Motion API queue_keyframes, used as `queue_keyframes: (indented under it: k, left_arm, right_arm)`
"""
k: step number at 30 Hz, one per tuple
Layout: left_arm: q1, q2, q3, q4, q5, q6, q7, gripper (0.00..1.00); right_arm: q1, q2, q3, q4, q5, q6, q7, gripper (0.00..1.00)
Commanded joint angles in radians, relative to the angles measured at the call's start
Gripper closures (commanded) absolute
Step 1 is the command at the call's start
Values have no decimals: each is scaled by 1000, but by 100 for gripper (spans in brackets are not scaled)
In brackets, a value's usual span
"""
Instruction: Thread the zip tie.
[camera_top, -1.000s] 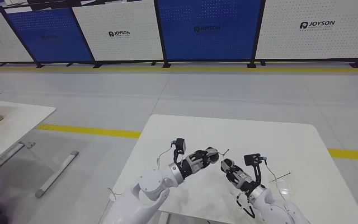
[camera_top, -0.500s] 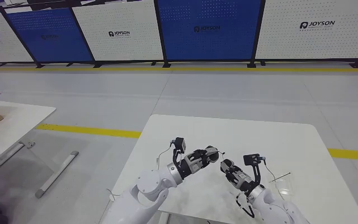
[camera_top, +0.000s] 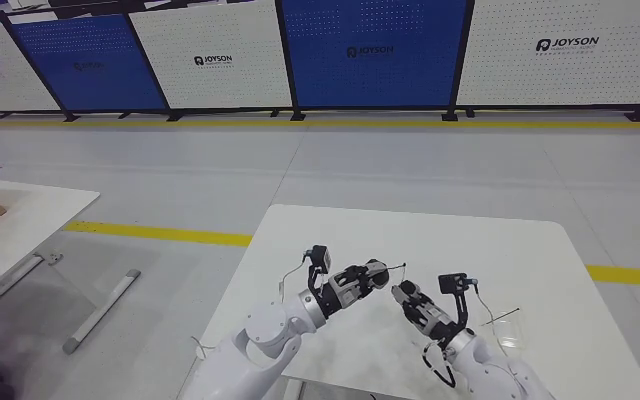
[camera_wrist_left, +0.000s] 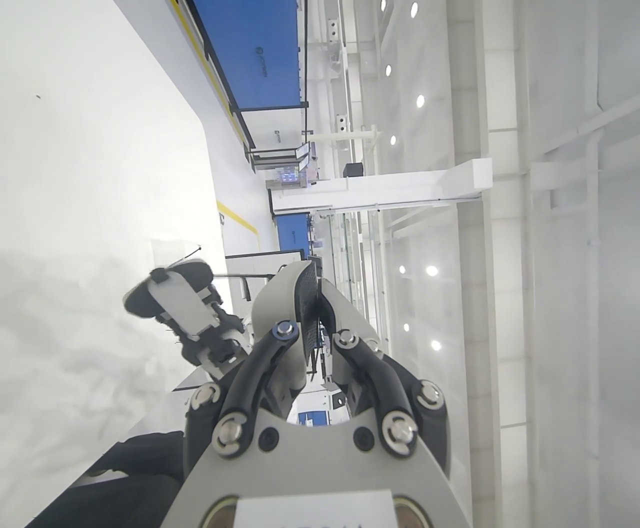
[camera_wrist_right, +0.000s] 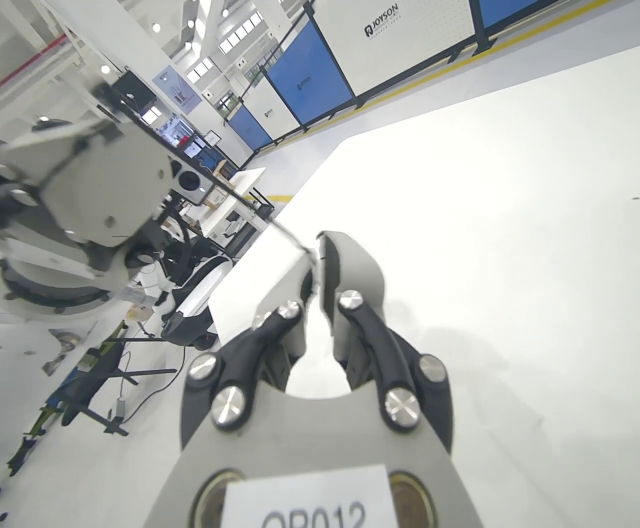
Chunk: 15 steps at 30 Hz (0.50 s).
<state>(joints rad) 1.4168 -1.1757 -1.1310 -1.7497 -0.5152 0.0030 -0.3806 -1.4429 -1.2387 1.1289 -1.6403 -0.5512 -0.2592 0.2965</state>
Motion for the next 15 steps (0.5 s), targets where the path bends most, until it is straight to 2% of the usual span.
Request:
queue_keyframes:
  k: [1, 6, 10, 12, 14, 15]
  left_arm:
    - [-2, 0, -6, 13, -7, 0, 5, 100]
    - [12, 3, -29, 37, -12, -10, 13, 100]
    - [33, 7, -54, 57, -29, -23, 17, 100]
    - [45, 9, -68, 67, -36, -31, 18, 100]
    - [55, 10, -74, 75, -34, -37, 16, 100]
    - [57, 10, -75, 76, -35, -38, 15, 100]
  right_arm:
    - [-23, 3, 22, -18, 19, -21, -27, 0]
    - [-82, 14, 94, -40, 85, -77, -64, 0]
    - [-131, 20, 144, -80, 171, -81, -129, 0]
    - [-157, 23, 173, -100, 248, -81, -171, 0]
    - [-172, 26, 186, -115, 330, -81, -149, 0]
    - [-172, 26, 186, -115, 330, -81, -149, 0]
